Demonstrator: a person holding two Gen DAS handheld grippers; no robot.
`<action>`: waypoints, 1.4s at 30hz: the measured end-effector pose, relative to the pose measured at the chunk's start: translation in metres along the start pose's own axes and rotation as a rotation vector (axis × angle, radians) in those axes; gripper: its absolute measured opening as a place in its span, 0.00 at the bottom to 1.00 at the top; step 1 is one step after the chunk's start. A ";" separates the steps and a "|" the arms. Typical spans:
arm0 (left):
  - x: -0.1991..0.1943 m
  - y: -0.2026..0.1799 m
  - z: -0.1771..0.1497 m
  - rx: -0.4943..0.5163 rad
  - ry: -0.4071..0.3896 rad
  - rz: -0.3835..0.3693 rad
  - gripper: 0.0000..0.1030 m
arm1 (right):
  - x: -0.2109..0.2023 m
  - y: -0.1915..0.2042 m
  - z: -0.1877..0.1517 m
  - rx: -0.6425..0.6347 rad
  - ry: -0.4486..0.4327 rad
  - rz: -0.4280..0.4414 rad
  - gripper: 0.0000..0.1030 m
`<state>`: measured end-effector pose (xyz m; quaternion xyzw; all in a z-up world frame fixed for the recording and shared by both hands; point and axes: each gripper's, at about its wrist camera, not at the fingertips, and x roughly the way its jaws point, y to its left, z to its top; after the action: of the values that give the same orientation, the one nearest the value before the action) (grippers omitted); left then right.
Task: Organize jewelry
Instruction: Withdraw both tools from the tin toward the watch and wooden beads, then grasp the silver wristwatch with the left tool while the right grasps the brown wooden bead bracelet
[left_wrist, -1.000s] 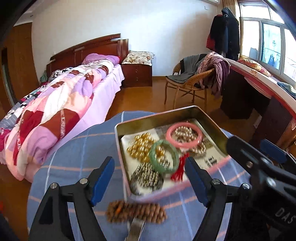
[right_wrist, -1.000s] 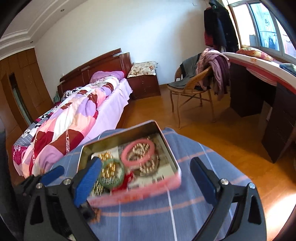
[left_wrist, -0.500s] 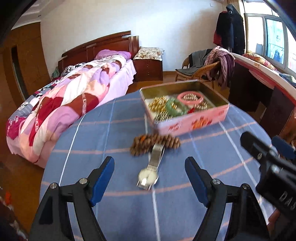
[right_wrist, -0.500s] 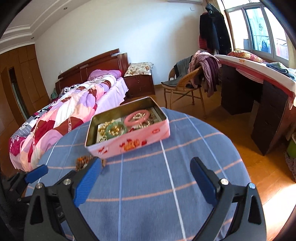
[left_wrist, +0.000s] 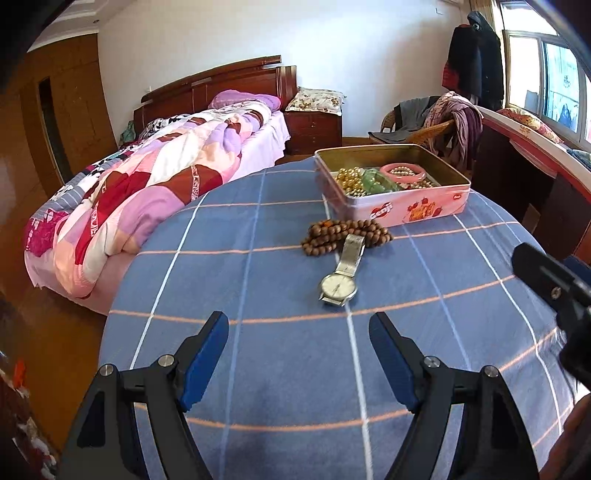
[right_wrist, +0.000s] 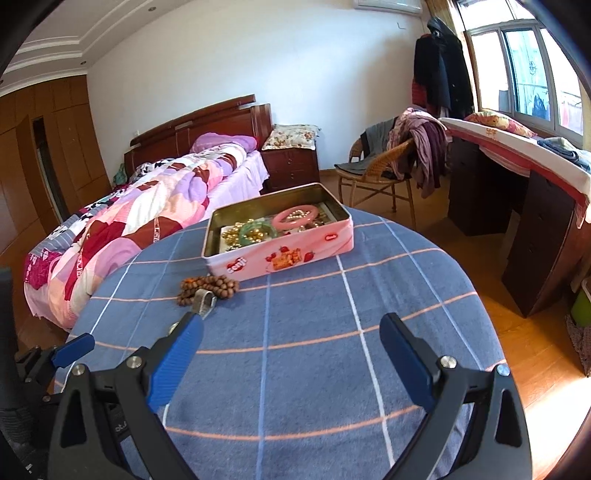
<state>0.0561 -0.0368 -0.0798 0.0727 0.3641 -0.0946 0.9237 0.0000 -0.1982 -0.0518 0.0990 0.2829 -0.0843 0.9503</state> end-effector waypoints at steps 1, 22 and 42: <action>0.000 0.002 -0.001 -0.003 0.003 -0.001 0.76 | -0.001 0.002 0.000 -0.004 0.000 -0.001 0.96; 0.057 -0.002 0.031 -0.006 0.058 -0.156 0.76 | -0.001 0.011 -0.003 -0.056 0.020 -0.008 0.96; 0.067 -0.005 0.030 0.045 0.101 -0.237 0.33 | 0.046 -0.001 0.003 0.015 0.162 0.065 0.88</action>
<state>0.1233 -0.0555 -0.1043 0.0546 0.4139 -0.2074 0.8847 0.0392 -0.2042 -0.0749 0.1219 0.3547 -0.0473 0.9258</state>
